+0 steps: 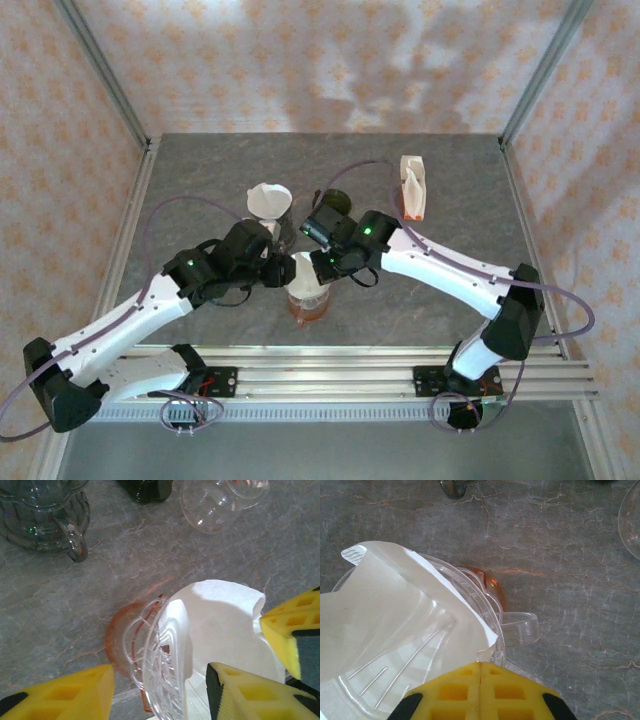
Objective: Place the coffee filter in the dripper
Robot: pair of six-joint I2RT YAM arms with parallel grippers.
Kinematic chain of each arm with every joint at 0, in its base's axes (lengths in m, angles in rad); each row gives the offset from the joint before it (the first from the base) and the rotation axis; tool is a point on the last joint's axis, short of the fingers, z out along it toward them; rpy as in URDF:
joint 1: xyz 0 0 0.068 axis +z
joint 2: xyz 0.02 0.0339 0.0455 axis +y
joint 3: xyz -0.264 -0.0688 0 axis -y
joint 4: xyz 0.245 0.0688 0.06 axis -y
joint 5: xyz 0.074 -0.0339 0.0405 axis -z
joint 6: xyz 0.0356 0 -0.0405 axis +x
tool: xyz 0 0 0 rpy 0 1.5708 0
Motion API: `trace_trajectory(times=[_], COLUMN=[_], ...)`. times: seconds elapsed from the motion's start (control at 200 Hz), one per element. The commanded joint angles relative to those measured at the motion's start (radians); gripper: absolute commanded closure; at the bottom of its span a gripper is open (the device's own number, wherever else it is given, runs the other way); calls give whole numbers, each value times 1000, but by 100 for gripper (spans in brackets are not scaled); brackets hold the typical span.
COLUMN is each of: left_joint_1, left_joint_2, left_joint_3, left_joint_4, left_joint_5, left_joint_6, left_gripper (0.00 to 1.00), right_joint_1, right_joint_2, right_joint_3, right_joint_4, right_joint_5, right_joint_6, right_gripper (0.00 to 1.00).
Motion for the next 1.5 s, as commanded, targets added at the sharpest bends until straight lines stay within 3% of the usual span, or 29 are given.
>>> trace_trajectory(times=[0.0, 0.11, 0.425, 0.621, 0.701, 0.816, 0.901, 1.036, 1.226, 1.496], left_joint_1=[5, 5, 5, 5, 5, 5, 5, 5, 5, 5], left_joint_2=[3, 6, 23, 21, 22, 20, 17, 17, 15, 20], left_joint_3=[-5, -25, -41, -41, -41, -44, -47, -48, -54, -61], left_joint_4=[-21, -3, -7, -5, -5, -3, 0, 1, 7, 16], left_joint_5=[-17, -16, -30, -24, -22, -18, -18, -15, -16, -13], left_joint_6=[26, 23, 21, 18, 17, 15, 12, 12, 9, 6], left_gripper=[40, 39, 71, 75, 74, 73, 72, 72, 71, 67], right_joint_1=[6, 7, 6, 7, 7, 7, 7, 7, 6, 7], right_joint_2=[4, 4, 0, 3, 2, -13, -28, -26, -8, 12], right_joint_3=[28, 27, 28, 29, 36, 62, 76, 72, 62, 50], right_joint_4=[-29, -29, -32, -32, -35, -51, -59, -65, -55, -60], right_joint_5=[31, 28, 32, 37, 35, 52, 71, 69, 38, 41], right_joint_6=[-11, -10, -8, -7, -4, -4, -2, -2, -3, -12], right_gripper=[100, 100, 100, 99, 89, 66, 62, 65, 86, 99])
